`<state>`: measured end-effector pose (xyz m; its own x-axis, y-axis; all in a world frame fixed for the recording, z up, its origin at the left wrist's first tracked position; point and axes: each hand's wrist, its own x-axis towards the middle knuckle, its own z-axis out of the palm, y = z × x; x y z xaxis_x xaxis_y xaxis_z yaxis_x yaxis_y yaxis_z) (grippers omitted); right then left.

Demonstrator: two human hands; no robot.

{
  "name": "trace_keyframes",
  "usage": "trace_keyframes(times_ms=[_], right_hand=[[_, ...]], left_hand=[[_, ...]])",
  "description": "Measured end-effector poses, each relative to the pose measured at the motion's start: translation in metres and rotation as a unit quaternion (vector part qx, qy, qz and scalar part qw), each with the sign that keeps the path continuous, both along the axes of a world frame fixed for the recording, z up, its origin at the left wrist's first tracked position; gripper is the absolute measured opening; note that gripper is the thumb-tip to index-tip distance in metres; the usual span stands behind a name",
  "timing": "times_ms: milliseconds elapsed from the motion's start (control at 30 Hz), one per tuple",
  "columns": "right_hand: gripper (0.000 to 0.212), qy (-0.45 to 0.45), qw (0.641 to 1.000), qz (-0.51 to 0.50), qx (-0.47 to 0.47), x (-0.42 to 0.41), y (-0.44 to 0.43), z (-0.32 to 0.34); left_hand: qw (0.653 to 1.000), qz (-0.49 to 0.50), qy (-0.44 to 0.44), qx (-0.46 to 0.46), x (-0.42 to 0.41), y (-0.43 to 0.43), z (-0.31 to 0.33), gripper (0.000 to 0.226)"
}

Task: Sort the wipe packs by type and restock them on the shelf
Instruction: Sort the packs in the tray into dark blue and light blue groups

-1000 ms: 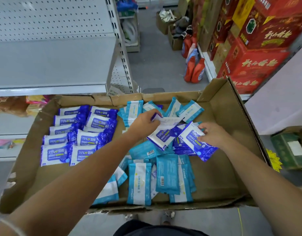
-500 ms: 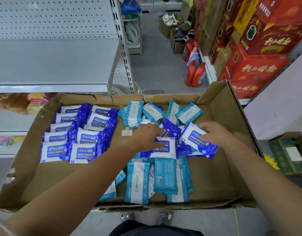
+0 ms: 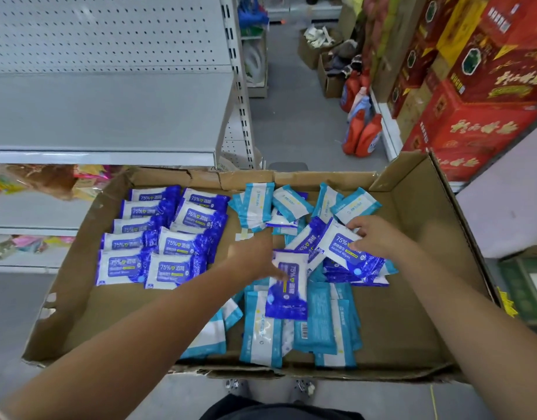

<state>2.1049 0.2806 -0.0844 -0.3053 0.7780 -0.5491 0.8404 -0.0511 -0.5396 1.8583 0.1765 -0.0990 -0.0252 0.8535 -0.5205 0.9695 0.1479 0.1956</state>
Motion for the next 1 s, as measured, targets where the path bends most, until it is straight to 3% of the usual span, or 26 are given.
trace_keyframes(times_ms=[67,133,200,233,333,500,567,633,767,867,1000], right_hand=[[0.035,0.001,1.0,-0.004,-0.008,-0.002,-0.004,-0.004],[0.037,0.003,1.0,-0.01,-0.007,-0.002,-0.008,-0.006],[0.04,-0.002,1.0,-0.02,-0.002,0.001,-0.009,-0.007],[0.041,-0.002,1.0,-0.024,0.001,0.003,-0.009,-0.006],[0.041,-0.007,0.999,-0.035,0.016,0.011,-0.009,-0.002],[0.035,-0.023,0.998,-0.022,0.063,0.008,-0.003,0.009],[0.034,-0.031,0.996,-0.004,0.083,-0.001,0.001,0.016],[0.032,-0.024,0.997,0.015,0.077,-0.018,0.002,0.028],[0.033,-0.011,0.987,0.122,0.105,-0.083,0.003,0.054],[0.036,0.025,0.977,0.186,0.098,-0.156,-0.01,0.055],[0.045,0.069,0.962,0.257,0.056,-0.259,-0.055,0.023]], left_hand=[[0.977,-0.133,0.14,0.094,-0.002,-0.001,0.001,0.069],[0.911,-0.346,0.125,0.188,-0.003,-0.001,-0.008,0.068],[0.832,-0.511,0.054,0.208,0.0,-0.002,-0.018,0.068],[0.814,-0.546,0.032,0.196,0.004,-0.003,-0.019,0.064],[0.81,-0.562,0.054,0.157,0.013,-0.001,-0.018,0.05],[0.836,-0.519,0.023,0.176,0.001,0.0,-0.01,0.032],[0.87,-0.469,-0.003,0.15,-0.005,-0.004,-0.003,0.029],[0.921,-0.366,-0.022,0.128,-0.021,-0.009,0.012,0.023],[0.98,-0.128,-0.129,0.084,-0.104,-0.027,0.045,0.045],[0.995,-0.02,-0.093,0.025,-0.194,-0.05,0.055,0.037],[0.998,0.046,-0.003,-0.035,-0.28,-0.086,0.041,0.035]])
